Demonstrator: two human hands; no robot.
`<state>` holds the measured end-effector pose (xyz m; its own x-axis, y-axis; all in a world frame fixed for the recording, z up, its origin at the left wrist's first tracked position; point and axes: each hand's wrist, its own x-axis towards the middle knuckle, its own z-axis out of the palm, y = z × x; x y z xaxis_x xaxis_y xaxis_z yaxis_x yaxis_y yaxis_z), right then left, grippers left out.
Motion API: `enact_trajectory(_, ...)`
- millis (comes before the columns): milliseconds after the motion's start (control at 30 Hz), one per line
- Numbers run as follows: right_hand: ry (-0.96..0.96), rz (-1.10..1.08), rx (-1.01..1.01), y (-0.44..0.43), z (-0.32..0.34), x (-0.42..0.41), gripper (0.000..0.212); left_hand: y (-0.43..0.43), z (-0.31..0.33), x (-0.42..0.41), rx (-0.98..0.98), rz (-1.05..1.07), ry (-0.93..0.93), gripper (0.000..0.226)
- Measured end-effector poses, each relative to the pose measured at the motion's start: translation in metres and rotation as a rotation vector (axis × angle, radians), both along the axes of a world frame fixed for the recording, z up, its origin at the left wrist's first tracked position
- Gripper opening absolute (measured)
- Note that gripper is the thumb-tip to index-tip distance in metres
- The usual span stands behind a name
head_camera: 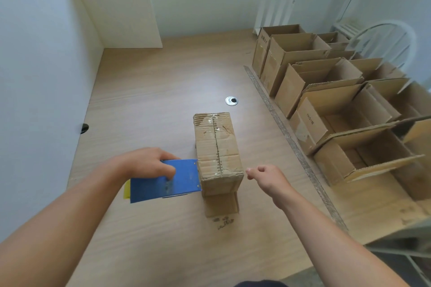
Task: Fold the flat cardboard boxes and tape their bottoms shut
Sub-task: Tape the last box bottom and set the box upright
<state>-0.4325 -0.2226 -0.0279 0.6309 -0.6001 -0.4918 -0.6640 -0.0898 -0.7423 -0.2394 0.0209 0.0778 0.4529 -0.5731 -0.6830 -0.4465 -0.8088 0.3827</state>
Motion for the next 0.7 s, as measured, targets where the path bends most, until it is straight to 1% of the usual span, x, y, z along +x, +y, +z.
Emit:
enact_trajectory(100, 0.054, 0.017, 0.155, 0.002, 0.0, 0.003, 0.03, -0.006, -0.001, -0.001, 0.029, 0.002, 0.014, 0.047)
enact_trajectory(167, 0.083, 0.048, 0.157, 0.002, 0.002, 0.005, 0.03, -0.008, -0.003, -0.002, 0.035, 0.008, 0.014, 0.048)
enact_trajectory(233, 0.102, 0.085, 0.071, 0.002, 0.004, 0.006, 0.031, -0.007, -0.004, -0.002, 0.034, 0.011, 0.011, 0.048)
enact_trajectory(300, 0.127, 0.096, -0.03, 0.003, 0.002, 0.004, 0.05, -0.005, -0.005, -0.001, 0.034, 0.014, 0.013, 0.049)
enact_trajectory(333, 0.129, 0.091, -0.087, 0.004, 0.003, 0.003, 0.05, -0.004, -0.005, -0.001, 0.035, 0.016, 0.017, 0.05)
enact_trajectory(400, 0.073, 0.131, -0.208, 0.006, 0.001, -0.001, 0.031, -0.005, -0.006, -0.002, 0.032, 0.019, 0.022, 0.053)
enact_trajectory(433, 0.033, 0.163, -0.229, 0.008, 0.002, -0.003, 0.027, -0.006, -0.006, -0.002, 0.03, 0.018, 0.021, 0.054)
enact_trajectory(467, -0.012, 0.164, -0.197, 0.009, 0.002, -0.005, 0.027, -0.006, -0.007, -0.003, 0.028, 0.017, 0.019, 0.055)
enact_trajectory(567, -0.095, 0.118, -0.001, 0.01, 0.003, -0.008, 0.028, -0.008, -0.009, -0.002, 0.027, 0.014, 0.009, 0.056)
enact_trajectory(633, -0.088, 0.081, 0.131, 0.01, 0.003, -0.008, 0.03, -0.007, -0.011, -0.001, 0.027, 0.006, 0.003, 0.055)
enact_trajectory(700, -0.047, 0.035, 0.239, 0.012, 0.003, -0.005, 0.026, -0.006, -0.012, 0.001, 0.022, -0.001, 0.002, 0.052)
